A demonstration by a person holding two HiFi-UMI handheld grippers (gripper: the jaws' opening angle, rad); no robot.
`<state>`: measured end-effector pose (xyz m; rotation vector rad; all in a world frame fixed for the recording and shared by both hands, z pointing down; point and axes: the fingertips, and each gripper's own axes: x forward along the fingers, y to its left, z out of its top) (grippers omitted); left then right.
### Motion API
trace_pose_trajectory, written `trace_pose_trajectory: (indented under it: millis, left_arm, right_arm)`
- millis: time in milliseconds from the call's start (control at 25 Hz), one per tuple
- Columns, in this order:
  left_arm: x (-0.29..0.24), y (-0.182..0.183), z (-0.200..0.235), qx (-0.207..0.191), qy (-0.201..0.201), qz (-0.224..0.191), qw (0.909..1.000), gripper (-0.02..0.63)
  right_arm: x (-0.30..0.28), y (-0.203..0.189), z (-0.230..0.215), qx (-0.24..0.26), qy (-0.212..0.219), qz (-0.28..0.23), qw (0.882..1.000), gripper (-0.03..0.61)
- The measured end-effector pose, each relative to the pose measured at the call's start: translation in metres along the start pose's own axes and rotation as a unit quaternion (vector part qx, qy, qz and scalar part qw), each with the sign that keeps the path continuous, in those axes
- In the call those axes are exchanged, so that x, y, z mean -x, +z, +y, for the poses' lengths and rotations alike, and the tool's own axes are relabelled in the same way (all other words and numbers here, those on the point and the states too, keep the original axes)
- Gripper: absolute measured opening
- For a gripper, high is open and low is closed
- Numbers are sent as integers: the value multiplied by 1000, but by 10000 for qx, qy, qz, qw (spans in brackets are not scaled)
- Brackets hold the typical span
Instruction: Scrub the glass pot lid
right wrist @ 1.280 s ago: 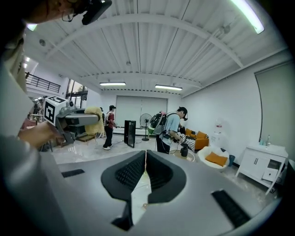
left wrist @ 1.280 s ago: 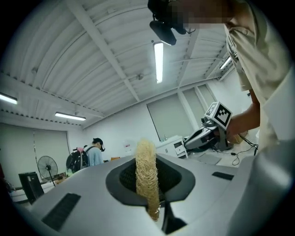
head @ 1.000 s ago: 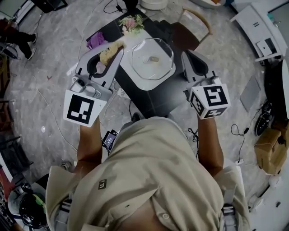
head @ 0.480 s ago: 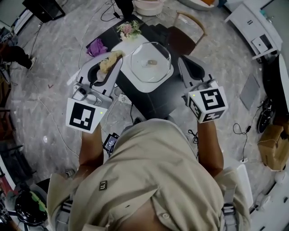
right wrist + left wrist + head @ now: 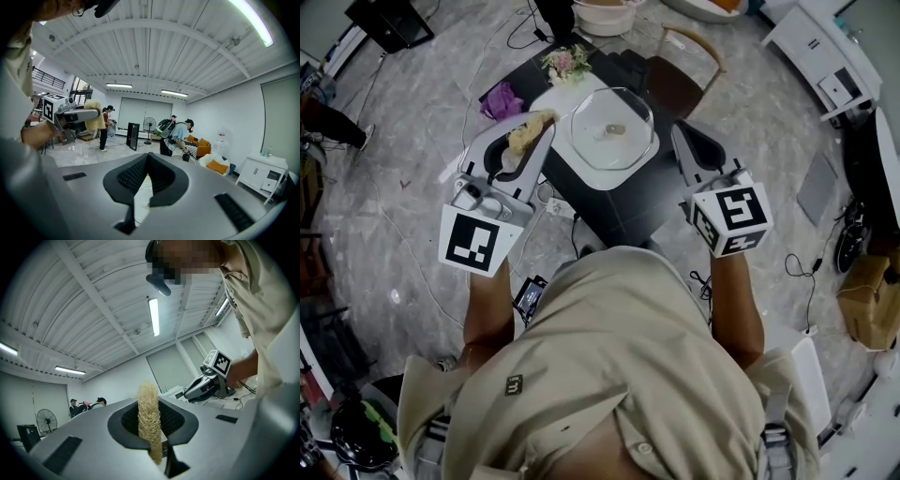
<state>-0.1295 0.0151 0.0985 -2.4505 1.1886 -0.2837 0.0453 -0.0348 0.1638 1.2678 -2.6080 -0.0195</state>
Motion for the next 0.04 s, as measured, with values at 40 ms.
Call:
trace_pose_trajectory:
  millis: [40]
  left_arm:
    - [-2,4,-10,-8,-3,-2,10000,48]
  right_arm:
    - [9,-4,-4,-5,-4,-1,10000,21]
